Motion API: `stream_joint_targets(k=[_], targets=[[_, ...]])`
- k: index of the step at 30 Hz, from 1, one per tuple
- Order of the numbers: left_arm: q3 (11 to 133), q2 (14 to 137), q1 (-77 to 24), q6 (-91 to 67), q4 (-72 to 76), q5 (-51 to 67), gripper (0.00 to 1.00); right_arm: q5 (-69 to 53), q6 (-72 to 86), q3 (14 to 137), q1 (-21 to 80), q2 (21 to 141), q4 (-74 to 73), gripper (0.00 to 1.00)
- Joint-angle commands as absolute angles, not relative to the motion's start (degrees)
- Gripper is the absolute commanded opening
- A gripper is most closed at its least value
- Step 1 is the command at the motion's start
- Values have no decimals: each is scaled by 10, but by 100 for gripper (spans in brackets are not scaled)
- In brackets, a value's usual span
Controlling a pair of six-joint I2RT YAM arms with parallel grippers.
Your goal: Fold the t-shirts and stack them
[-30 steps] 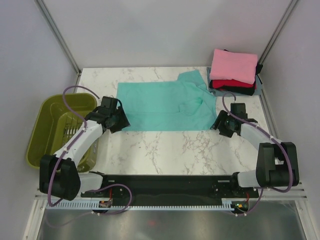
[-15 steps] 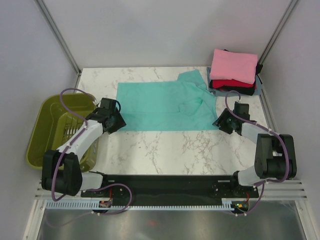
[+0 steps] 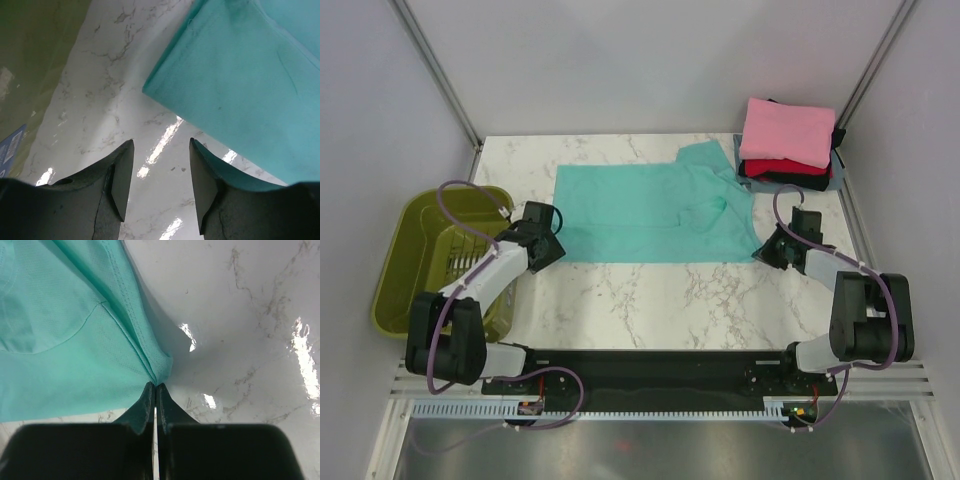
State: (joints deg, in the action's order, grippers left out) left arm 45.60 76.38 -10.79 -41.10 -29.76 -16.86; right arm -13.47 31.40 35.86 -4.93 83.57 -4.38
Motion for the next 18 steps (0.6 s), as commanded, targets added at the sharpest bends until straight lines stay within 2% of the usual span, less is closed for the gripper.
stream_joint_targets(k=[1, 12, 18], targets=[[446, 787, -106, -448, -272, -222, 56, -143, 307, 357, -54, 824, -42, 0], [466, 873, -106, -466, -207, -240, 57, -162, 300, 354, -54, 825, -40, 0], [497, 926, -106, -454, -217, -223, 55, -170, 304, 360, -54, 830, -40, 0]])
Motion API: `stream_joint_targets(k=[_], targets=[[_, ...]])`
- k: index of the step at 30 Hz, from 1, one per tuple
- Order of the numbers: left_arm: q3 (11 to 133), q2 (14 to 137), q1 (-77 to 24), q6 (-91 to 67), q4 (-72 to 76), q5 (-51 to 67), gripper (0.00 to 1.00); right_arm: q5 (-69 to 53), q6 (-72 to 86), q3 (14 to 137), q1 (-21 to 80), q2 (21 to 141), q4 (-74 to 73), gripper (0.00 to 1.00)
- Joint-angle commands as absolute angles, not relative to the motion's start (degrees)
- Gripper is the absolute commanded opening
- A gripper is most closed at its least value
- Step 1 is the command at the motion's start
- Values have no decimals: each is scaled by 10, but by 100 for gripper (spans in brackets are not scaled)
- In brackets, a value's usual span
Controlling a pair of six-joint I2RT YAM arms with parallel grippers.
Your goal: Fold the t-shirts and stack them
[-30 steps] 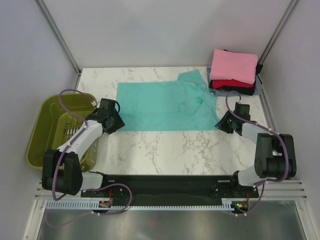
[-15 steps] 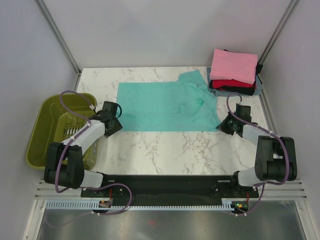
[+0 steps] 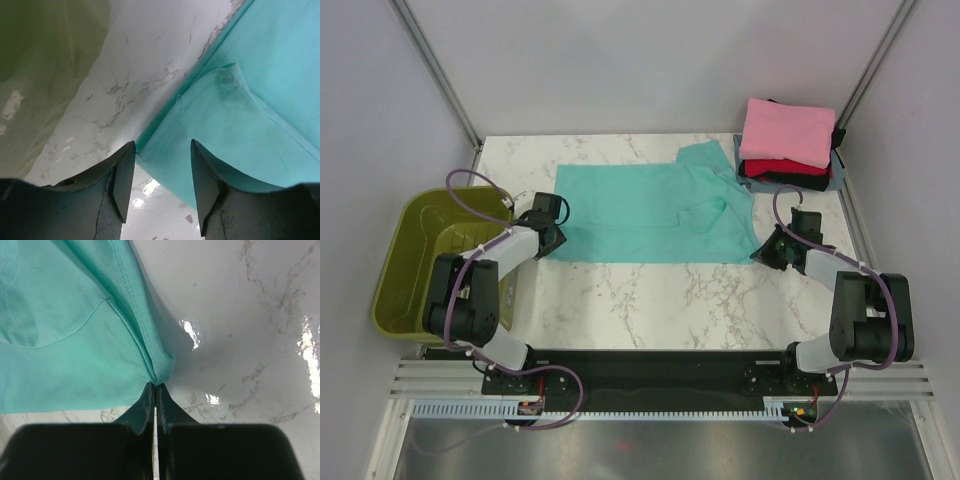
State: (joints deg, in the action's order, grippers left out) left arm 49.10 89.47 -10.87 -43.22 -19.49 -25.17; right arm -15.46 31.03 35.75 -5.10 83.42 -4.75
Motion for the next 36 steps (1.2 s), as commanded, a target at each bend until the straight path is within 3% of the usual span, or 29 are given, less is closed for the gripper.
stream_joint_targets(k=[1, 5, 9, 12, 15, 17, 20, 23, 29, 36], targets=[[497, 929, -106, -454, -216, -219, 54, -171, 305, 361, -55, 826, -44, 0], [483, 937, -108, -462, -214, -193, 46, -171, 311, 366, -67, 814, -54, 0], [457, 904, -110, -460, -208, -178, 46, -156, 308, 371, -69, 796, -89, 0], [432, 862, -111, -453, -210, -161, 31, -129, 322, 349, -76, 765, -107, 0], [401, 798, -111, -455, -214, -142, 28, -126, 322, 328, -83, 741, -117, 0], [387, 763, -111, -457, -230, -125, 32, -126, 314, 321, -86, 731, -134, 0], [375, 691, -111, -461, -264, -120, 49, -124, 305, 311, -96, 705, -153, 0], [360, 622, -111, -454, -282, -107, 55, -126, 301, 302, -103, 679, -171, 0], [304, 562, -137, -468, -289, -91, 56, -106, 333, 283, -112, 620, -197, 0], [296, 625, -150, -486, -224, -112, 56, -133, 327, 293, -112, 647, -185, 0]])
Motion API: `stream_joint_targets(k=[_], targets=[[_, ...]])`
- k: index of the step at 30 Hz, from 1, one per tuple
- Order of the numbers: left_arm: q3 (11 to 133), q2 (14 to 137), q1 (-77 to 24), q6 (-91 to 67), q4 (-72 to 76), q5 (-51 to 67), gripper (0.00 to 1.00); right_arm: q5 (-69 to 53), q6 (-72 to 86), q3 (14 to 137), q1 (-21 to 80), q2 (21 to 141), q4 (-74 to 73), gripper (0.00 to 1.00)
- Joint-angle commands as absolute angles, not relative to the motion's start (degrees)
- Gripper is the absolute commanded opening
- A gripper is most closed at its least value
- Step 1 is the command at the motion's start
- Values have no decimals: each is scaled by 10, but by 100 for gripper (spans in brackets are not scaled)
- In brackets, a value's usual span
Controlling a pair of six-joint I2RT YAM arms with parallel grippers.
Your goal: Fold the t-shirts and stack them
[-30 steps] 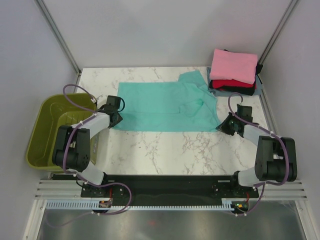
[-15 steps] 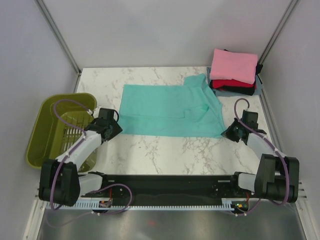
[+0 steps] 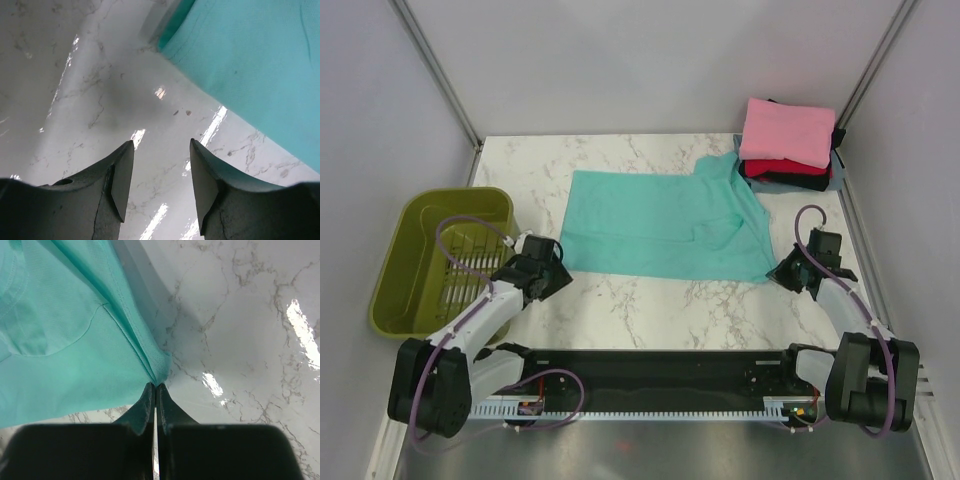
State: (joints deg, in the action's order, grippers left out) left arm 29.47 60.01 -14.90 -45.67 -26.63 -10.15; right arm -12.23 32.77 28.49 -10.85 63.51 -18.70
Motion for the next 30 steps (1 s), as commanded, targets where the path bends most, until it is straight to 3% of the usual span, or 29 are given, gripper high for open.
stream_joint_targets(k=[1, 24, 30], targets=[[298, 633, -151, -489, -204, -118, 57, -134, 324, 294, -112, 649, -182, 0], [320, 754, -151, -512, -97, -183, 57, -172, 301, 294, -112, 715, -125, 0], [334, 794, -151, -515, -74, -174, 52, -179, 300, 294, -112, 727, -119, 0]])
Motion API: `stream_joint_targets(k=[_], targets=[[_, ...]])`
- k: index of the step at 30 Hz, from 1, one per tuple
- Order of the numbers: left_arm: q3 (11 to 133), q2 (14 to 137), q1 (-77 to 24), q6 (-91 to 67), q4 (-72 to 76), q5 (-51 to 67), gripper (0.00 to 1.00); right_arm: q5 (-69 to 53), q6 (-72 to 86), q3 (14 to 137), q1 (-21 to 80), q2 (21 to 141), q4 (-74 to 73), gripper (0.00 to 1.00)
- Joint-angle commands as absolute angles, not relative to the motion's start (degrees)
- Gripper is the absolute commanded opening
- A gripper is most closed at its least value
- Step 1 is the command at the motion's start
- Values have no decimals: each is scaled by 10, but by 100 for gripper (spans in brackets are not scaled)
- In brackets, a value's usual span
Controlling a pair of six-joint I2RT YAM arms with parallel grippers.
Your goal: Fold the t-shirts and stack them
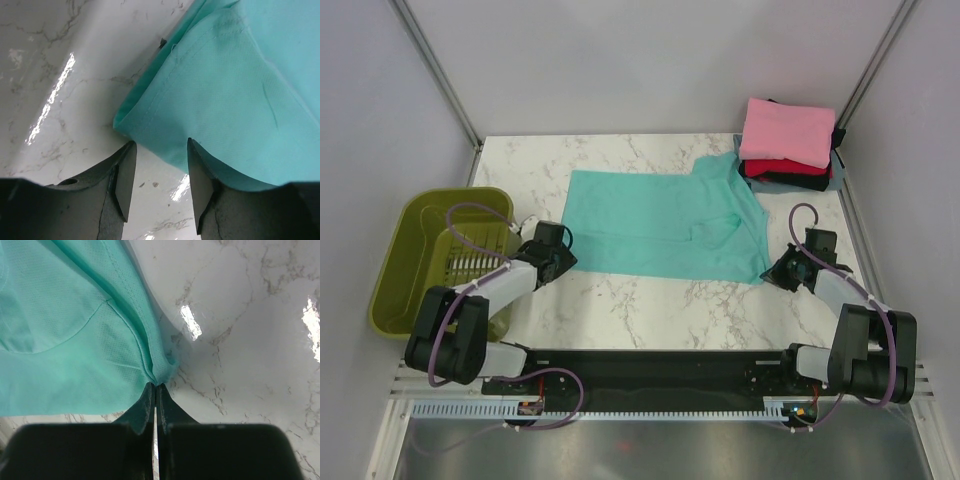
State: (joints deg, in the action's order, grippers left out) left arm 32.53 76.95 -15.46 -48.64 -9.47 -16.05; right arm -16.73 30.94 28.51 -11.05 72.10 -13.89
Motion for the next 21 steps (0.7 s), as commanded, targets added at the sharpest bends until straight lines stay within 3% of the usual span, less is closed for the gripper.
stream_joint_targets(k=[1, 4, 5, 8, 14, 21], targets=[[336, 805, -151, -515, -67, -174, 50, -179, 298, 294, -112, 729, -117, 0], [337, 816, -151, -509, -55, -167, 38, -174, 298, 294, -112, 731, -114, 0], [338, 820, -151, -501, -48, -164, 25, -171, 296, 293, -112, 733, -114, 0], [341, 818, -151, -478, -36, -143, 4, -167, 297, 291, -112, 738, -112, 0], [344, 753, -151, -456, -80, -98, 2, -140, 301, 305, -119, 712, -144, 0], [323, 583, -151, -444, -221, -88, 2, -132, 313, 315, -120, 630, -219, 0]])
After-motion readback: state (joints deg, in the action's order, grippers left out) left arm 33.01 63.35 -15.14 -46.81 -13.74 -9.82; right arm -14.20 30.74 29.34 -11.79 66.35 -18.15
